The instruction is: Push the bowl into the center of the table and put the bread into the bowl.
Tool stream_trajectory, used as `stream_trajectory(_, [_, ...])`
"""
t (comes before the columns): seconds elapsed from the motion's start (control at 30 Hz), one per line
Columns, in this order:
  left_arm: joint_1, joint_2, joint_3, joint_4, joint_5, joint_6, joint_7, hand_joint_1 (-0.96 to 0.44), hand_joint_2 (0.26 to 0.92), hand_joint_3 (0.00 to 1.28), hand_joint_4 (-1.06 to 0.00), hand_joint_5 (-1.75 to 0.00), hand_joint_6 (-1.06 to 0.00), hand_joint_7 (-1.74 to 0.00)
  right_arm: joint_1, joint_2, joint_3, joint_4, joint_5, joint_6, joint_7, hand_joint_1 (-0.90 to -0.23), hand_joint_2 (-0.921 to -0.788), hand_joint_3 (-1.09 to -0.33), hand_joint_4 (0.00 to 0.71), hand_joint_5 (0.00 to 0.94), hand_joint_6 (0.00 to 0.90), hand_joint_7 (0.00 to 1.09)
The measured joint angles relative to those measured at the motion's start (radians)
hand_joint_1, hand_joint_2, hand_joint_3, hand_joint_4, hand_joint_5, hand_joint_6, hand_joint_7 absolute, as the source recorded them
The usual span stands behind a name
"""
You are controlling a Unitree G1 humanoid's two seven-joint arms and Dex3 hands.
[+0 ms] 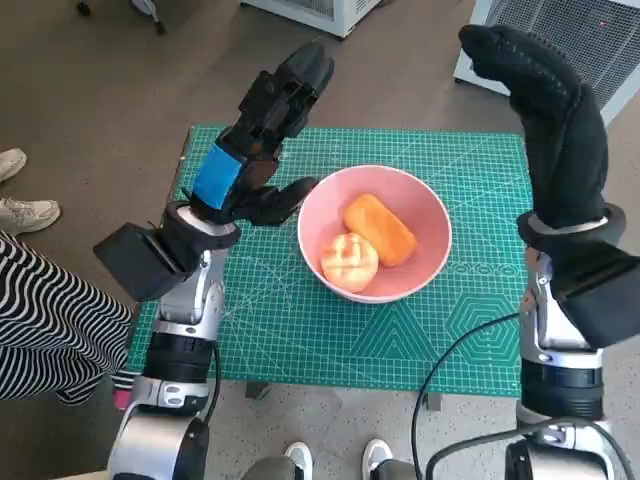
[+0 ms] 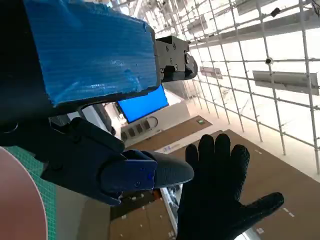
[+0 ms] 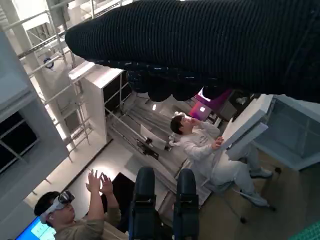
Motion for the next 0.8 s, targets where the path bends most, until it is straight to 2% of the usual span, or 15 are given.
stream_trajectory(0.8, [0.000,-0.013,0.004,-0.031,-0.020,0.016,-0.006,-0.75,0.921,0.43,-0.06,0.00,0.00,-0.30,0.012,0.000,0.004,-0.001,-0.008,0.000,-0.002,-0.776,-0.921,-0.791,0.154,0.000,-0.001,0.52])
